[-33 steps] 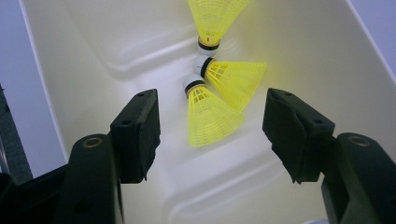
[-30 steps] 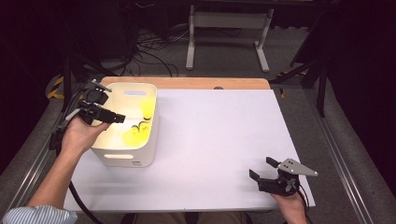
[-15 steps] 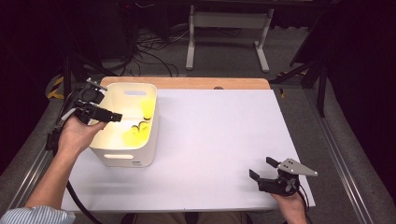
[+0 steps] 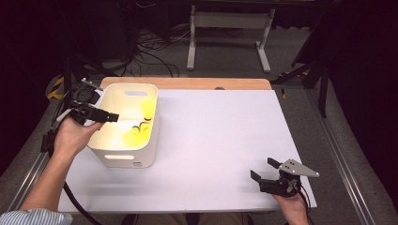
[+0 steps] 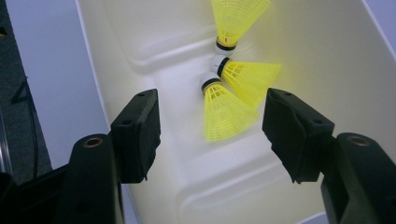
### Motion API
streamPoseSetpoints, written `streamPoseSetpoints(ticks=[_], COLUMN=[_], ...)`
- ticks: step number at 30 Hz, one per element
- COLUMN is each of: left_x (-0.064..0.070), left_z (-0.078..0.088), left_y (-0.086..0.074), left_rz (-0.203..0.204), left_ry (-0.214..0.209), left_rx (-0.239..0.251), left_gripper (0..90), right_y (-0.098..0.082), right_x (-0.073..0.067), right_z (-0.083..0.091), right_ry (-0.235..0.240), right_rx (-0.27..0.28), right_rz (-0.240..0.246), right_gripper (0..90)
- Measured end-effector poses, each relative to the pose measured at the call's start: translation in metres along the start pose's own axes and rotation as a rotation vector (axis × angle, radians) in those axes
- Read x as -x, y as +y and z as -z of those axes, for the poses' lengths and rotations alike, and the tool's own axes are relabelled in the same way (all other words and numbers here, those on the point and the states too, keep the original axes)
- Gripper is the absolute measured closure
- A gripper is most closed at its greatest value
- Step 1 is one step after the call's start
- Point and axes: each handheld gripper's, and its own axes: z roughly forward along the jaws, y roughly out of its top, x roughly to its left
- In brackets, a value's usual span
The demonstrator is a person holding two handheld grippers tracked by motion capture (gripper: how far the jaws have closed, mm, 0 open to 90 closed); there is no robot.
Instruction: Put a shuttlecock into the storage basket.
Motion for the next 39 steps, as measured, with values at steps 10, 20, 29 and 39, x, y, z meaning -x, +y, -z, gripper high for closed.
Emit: streamPoseSetpoints(ticks=[10,20,29,39], left_x=[-0.006,-0.019,-0.028,-0.039], left_z=[0.006,0.009,0.014,0.019], left_y=[-0.003,-0.008,-0.015,-0.023], left_rz=[0.018,0.052,0.084,0.1], left_ry=[0.012,0.029,0.044,0.058], left_rx=[0.015,0.016,0.031,0.032], left_gripper=[38.2,38.9,39.6,40.0], right_y=[0.0,0.0,0.0,0.0], right_x=[0.0,0.0,0.0,0.0], right_z=[0.0,0.0,0.0,-0.001], right_ry=[0.0,-0.002,-0.001,0.0], right_rx=[0.0,-0.003,-0.002,-0.005], right_rz=[0.0,0.002,0.0,0.0], right_gripper=[13.3,13.3,13.3,13.4])
